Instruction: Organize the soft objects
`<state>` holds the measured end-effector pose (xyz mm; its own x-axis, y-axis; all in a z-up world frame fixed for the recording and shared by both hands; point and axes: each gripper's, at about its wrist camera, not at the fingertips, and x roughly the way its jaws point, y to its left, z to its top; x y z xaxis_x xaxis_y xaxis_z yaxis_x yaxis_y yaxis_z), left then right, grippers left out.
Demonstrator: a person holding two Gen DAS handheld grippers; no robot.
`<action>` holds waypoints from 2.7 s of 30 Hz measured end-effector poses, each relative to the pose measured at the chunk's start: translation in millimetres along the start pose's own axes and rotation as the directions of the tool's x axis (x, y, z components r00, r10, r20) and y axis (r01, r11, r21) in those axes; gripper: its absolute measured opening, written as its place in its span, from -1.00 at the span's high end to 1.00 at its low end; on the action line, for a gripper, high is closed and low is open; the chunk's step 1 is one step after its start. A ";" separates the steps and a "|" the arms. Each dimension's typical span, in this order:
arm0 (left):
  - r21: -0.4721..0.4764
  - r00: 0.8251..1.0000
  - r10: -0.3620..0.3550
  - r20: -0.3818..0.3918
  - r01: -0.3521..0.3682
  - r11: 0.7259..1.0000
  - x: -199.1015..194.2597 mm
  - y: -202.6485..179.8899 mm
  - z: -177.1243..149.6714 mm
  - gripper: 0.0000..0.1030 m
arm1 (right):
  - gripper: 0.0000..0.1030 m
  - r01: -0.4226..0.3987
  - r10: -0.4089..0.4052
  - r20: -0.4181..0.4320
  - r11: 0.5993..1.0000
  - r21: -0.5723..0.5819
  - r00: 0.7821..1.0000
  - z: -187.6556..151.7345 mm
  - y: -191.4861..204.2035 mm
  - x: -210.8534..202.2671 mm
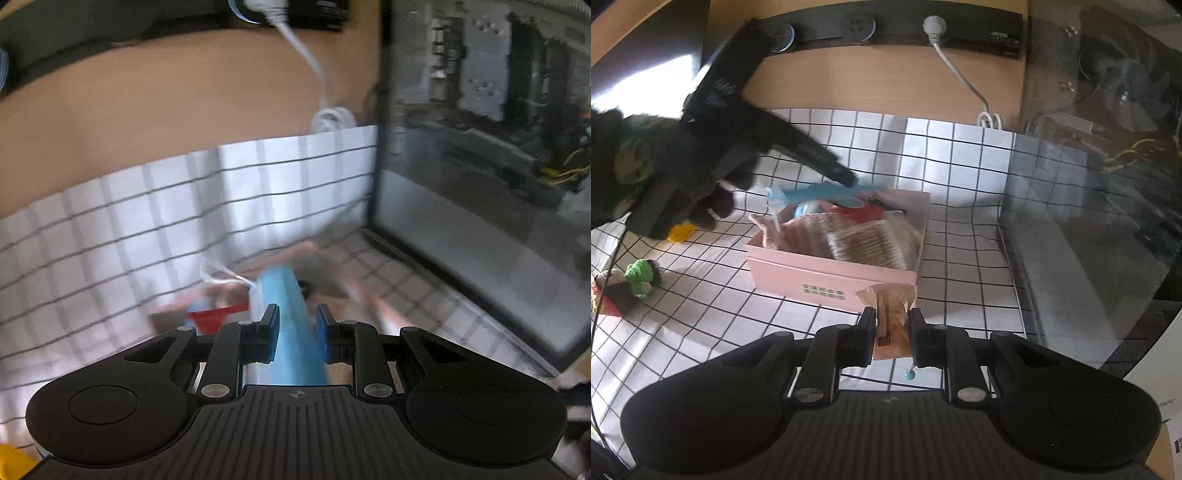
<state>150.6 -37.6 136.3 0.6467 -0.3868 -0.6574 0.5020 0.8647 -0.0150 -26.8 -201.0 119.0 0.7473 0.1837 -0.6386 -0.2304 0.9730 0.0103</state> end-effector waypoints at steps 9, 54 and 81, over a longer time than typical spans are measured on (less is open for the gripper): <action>-0.123 0.987 0.142 0.075 -0.132 0.984 -29.7 24.2 -6.2 0.54 | 0.64 0.036 -0.035 -0.022 0.999 0.041 0.999 -5.7 -0.7 3.5; -0.809 0.940 0.325 -0.104 -0.270 0.522 -268.0 176.3 -290.6 0.54 | -0.45 -0.363 0.350 -0.100 0.886 -0.289 0.932 69.3 245.9 65.7; -0.733 0.980 0.189 -0.059 -0.171 0.658 -284.4 190.9 -302.7 0.54 | 0.83 -0.378 0.356 -0.143 0.910 -0.172 0.923 123.6 291.0 129.9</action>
<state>-111.3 334.5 92.4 0.6947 -0.1970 -0.6918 -0.2015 0.8700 -0.4501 80.3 123.3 134.2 0.5186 0.4961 -0.6964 -0.5992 0.7919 0.1179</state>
